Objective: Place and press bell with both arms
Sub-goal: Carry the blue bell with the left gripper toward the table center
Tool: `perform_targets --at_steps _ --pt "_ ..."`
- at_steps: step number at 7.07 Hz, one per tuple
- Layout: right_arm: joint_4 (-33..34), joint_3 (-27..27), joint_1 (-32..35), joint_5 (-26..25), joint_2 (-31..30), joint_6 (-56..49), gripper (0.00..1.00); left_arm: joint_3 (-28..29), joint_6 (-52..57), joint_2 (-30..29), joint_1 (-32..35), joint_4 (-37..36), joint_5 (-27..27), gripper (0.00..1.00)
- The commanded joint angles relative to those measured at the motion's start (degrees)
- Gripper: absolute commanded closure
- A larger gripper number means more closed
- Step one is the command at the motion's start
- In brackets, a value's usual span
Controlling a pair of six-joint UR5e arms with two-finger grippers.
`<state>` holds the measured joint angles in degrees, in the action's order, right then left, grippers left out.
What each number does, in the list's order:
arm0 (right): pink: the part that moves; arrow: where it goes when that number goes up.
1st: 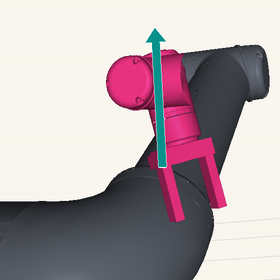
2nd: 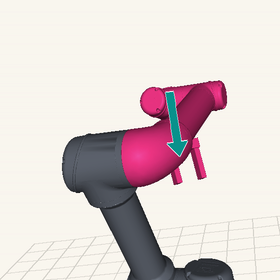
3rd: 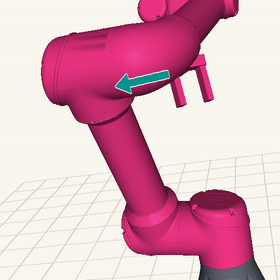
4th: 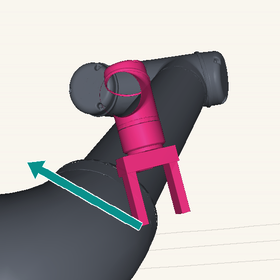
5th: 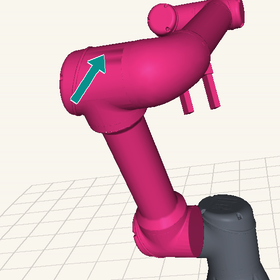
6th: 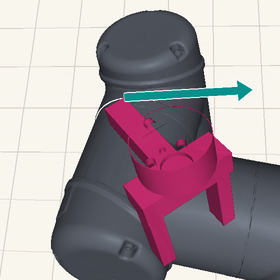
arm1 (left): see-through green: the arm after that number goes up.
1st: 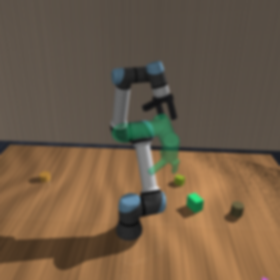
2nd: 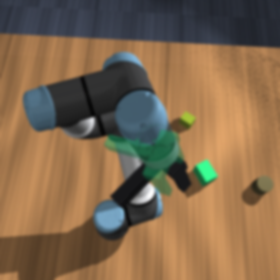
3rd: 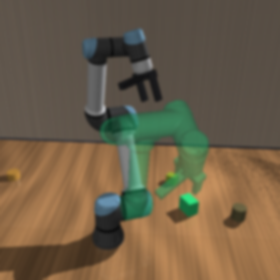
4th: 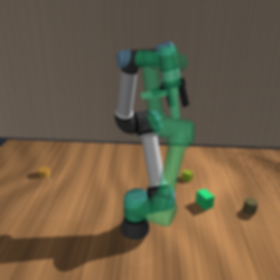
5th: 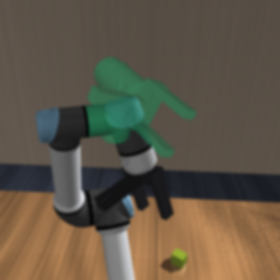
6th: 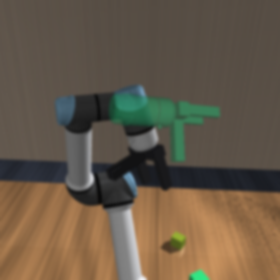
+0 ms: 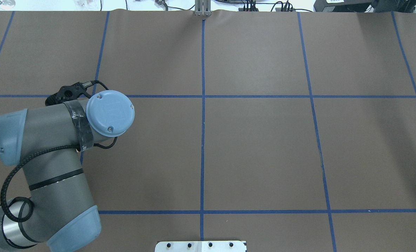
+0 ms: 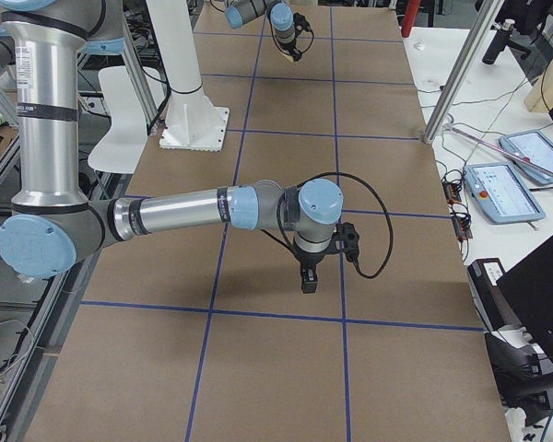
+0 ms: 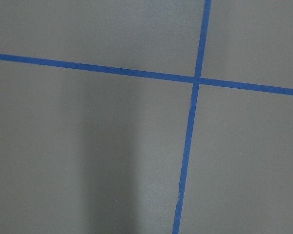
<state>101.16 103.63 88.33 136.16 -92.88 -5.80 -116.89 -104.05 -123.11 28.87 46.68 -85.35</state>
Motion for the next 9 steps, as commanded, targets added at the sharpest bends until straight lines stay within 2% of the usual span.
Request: perform_targets --at_steps 1,2,4,6,7,8,9 --pt "0.09 0.08 0.00 0.07 -0.02 0.00 0.00 0.34 14.09 -0.03 -0.04 17.32 8.77 1.00" --pt "0.00 0.17 0.00 0.07 0.15 0.00 0.00 1.04 17.88 0.32 -0.30 25.92 10.89 1.00" --pt "0.00 -0.01 0.00 0.15 0.42 0.00 0.00 9.53 25.28 0.50 -4.59 45.69 20.44 1.00" --pt "0.00 -0.18 -0.09 0.07 0.50 0.00 0.00 16.56 29.92 0.59 -7.50 61.44 25.90 1.00" --pt "0.00 -0.18 0.00 0.07 0.50 0.00 0.00 23.74 33.96 0.50 -8.82 74.40 26.55 1.00" --pt "0.00 -0.27 -0.09 0.07 0.42 0.00 0.00 29.20 35.40 0.15 -9.79 83.75 27.77 1.00" --pt "0.09 -0.27 -0.09 0.07 0.42 0.00 0.00 32.65 35.32 -2.03 -10.84 86.19 30.14 1.00"
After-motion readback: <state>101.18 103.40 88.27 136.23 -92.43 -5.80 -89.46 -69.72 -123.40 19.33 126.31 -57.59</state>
